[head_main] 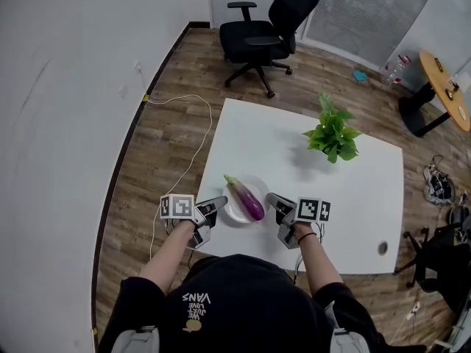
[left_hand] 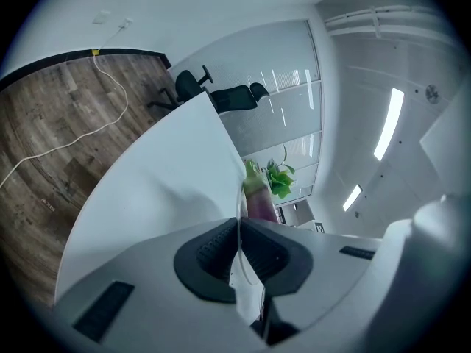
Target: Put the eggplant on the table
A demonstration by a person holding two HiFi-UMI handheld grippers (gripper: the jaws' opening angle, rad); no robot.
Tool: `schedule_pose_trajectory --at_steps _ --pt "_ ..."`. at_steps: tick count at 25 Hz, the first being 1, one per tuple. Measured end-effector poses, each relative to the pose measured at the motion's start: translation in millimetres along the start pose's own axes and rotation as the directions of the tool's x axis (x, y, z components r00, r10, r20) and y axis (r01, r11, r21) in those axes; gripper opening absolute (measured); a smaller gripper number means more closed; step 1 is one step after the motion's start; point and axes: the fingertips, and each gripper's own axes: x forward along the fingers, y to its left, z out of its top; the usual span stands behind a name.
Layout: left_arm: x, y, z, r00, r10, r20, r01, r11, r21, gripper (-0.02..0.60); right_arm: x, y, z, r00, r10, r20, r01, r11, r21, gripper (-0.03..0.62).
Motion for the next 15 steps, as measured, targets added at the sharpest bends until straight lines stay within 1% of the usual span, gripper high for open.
schedule_pose_trajectory --at_steps 8,15 --pt "8 15 -2 0.999 0.038 -0.022 -0.039 0.999 -0.024 0.023 8 -16 -3 0.999 -0.035 -0.024 0.035 0.999 -0.001 0.035" --pt "14 25 -1 0.997 0.071 -0.037 -0.071 0.997 -0.018 0.023 13 -26 -4 0.997 -0.062 -0.042 0.062 0.998 0.002 0.035"
